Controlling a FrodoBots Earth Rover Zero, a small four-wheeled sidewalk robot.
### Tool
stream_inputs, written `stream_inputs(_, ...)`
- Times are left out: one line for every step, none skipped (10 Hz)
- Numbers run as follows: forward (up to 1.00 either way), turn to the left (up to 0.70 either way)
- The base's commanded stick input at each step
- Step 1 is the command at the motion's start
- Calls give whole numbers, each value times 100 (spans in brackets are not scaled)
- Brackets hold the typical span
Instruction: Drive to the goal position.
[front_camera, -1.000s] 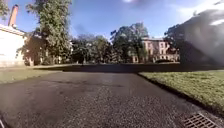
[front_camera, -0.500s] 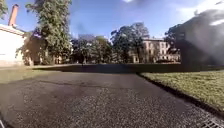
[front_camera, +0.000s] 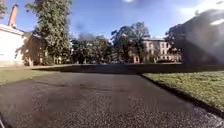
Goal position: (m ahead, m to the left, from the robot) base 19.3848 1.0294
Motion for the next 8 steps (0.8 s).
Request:
stream_inputs(50, 0)
stream_inputs(50, 0)
stream_inputs(50, 0)
stream_inputs(50, 0)
stream_inputs(50, 0)
stream_inputs(50, 0)
stream_inputs(50, 0)
stream_inputs(50, 0)
